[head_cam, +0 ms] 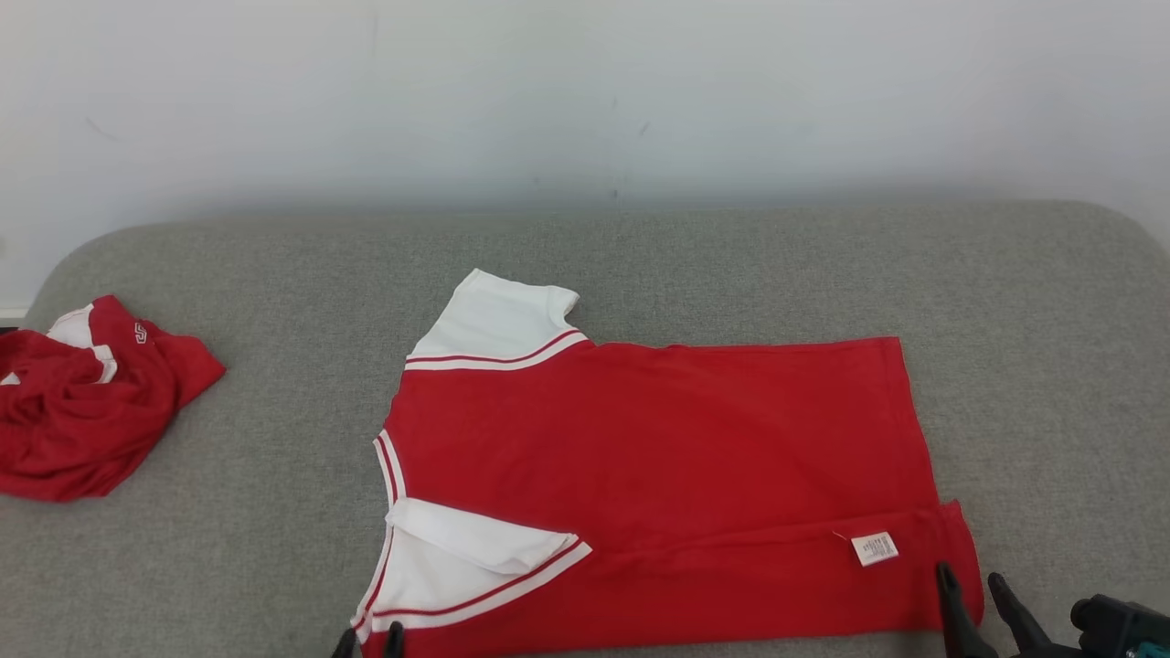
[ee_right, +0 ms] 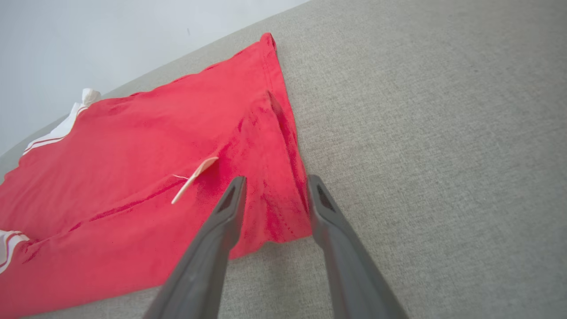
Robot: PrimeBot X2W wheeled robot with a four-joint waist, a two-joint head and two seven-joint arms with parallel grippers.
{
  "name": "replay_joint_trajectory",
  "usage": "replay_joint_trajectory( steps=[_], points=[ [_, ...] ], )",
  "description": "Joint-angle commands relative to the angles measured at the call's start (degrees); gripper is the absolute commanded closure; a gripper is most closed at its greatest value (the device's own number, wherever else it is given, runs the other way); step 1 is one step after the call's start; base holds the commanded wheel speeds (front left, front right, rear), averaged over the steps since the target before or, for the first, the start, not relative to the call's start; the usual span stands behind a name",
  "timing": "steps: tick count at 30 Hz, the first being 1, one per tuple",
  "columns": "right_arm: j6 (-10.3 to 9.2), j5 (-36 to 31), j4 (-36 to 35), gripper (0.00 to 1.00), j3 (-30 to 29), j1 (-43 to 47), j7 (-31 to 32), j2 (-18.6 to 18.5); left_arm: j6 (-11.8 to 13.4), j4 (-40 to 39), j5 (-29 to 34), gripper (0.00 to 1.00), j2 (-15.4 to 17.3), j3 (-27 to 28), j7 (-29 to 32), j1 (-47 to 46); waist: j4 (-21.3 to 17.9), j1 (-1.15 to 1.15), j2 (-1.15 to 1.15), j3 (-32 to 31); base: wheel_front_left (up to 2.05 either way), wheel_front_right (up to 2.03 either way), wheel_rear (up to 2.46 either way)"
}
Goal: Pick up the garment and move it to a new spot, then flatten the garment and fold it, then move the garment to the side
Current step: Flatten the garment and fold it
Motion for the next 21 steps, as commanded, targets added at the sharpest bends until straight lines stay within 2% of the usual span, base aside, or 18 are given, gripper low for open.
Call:
replay_joint_trajectory(
  steps=[1, 8, 10, 16, 21],
  points=[
    [-0.14, -1.3, -1.4, 0.00, -0.5, 0.3, -0.3, 0.7, 0.4, -1.0, 1.6, 0.00, 0.5, 0.3, -0.3, -0.1, -0.2, 0.01, 0.01, -0.4, 0.00, 0.00, 0.00],
    [-0.14, -5.6, -7.7, 0.00, -0.8, -0.8, -4.1, 1.7, 2.2, -8.9, 6.1, 0.00, 0.2, 6.8, -0.3, 0.1, -0.6, 0.01, 0.01, -2.0, 0.00, 0.00, 0.00],
    [-0.14, -6.6, -9.2, 0.00, -0.3, -1.2, -5.9, 1.8, 3.0, -11.4, 9.4, 0.00, 1.0, 8.7, -0.4, 0.3, -0.8, 0.01, 0.01, -2.2, 0.00, 0.00, 0.00],
    [-0.14, -8.9, -12.2, 0.00, 1.4, -2.1, -11.9, 2.4, 4.2, -16.6, 15.0, 0.00, 0.7, 12.8, -0.4, 2.0, -1.6, 0.01, 0.01, -3.0, 0.00, 0.00, 0.00],
    [-0.14, -10.5, -13.0, 0.00, 2.5, -2.0, -14.1, 2.2, 3.3, -19.7, 17.9, 0.00, 1.7, 14.6, -0.4, 3.0, -1.9, 0.01, 0.01, -3.4, 0.00, 0.00, 0.00]
  ],
)
